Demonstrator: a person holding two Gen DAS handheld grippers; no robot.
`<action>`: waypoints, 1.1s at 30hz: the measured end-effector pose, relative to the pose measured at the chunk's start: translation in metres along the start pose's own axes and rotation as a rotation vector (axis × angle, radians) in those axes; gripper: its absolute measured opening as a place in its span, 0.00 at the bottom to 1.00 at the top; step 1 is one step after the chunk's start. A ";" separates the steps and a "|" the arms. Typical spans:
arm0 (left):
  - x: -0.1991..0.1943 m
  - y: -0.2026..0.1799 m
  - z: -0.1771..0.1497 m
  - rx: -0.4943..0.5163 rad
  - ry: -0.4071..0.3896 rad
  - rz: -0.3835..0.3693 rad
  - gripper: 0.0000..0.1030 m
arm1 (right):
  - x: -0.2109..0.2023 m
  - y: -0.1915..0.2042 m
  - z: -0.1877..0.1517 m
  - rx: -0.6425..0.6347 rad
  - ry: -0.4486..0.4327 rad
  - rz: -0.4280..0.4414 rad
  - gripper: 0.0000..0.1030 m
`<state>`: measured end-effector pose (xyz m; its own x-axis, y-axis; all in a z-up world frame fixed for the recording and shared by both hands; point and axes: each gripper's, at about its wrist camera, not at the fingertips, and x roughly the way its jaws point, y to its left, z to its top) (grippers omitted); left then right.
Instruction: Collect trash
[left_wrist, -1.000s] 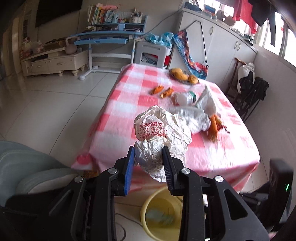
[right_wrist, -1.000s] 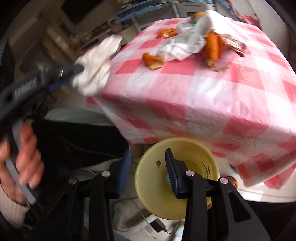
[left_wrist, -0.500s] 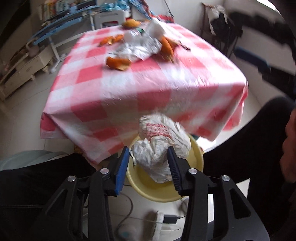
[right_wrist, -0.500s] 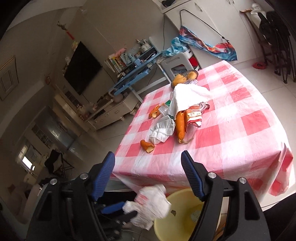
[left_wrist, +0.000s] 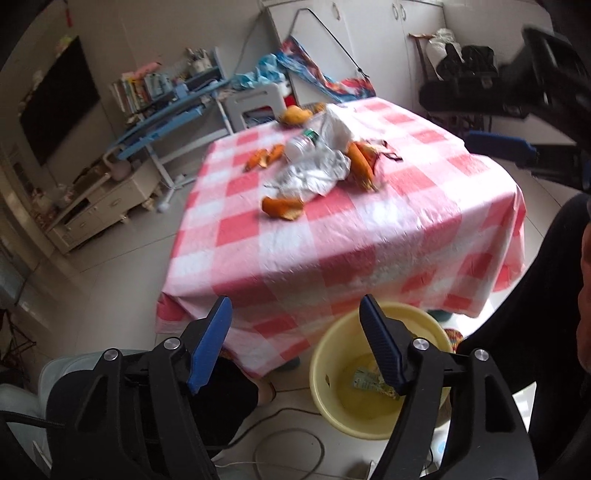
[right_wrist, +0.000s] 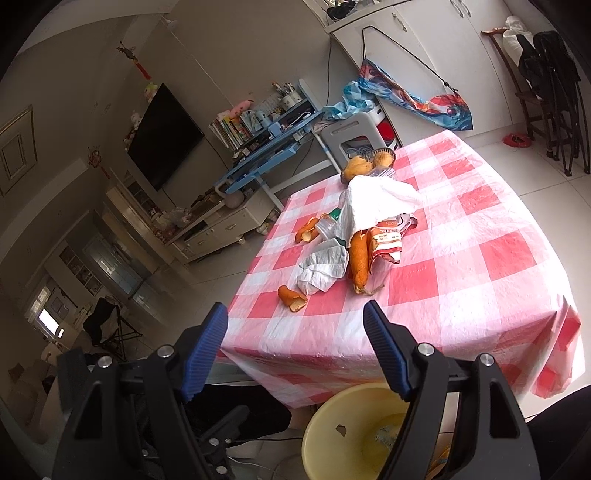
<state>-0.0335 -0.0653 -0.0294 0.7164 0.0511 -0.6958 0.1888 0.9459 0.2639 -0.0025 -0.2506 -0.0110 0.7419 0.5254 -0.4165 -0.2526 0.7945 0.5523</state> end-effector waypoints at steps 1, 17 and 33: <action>-0.003 0.000 0.001 -0.005 -0.011 0.010 0.68 | -0.001 0.000 0.000 -0.006 -0.004 -0.003 0.71; -0.033 0.007 0.018 -0.066 -0.122 0.084 0.75 | -0.003 0.013 -0.002 -0.077 -0.037 -0.013 0.71; -0.041 0.020 0.025 -0.136 -0.143 0.100 0.79 | -0.002 0.018 0.000 -0.095 -0.030 -0.017 0.71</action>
<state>-0.0421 -0.0562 0.0211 0.8169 0.1101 -0.5662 0.0264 0.9734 0.2274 -0.0087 -0.2377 -0.0003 0.7645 0.5036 -0.4025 -0.2964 0.8290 0.4742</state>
